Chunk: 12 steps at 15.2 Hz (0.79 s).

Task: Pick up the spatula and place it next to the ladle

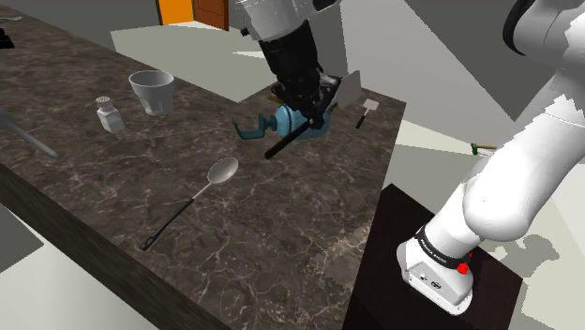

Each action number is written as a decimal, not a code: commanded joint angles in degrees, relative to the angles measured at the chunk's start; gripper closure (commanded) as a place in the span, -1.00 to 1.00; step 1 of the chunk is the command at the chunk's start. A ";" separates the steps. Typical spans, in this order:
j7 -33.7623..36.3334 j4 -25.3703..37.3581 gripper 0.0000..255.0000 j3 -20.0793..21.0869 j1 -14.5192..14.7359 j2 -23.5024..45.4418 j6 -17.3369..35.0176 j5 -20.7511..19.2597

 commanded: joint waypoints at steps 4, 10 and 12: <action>-0.15 -4.74 1.00 -0.22 -0.36 -0.76 4.20 0.36; 0.01 -9.67 1.00 -0.34 -0.55 -1.07 8.89 0.57; 0.13 -11.18 1.00 -0.36 -0.58 -1.04 10.42 0.57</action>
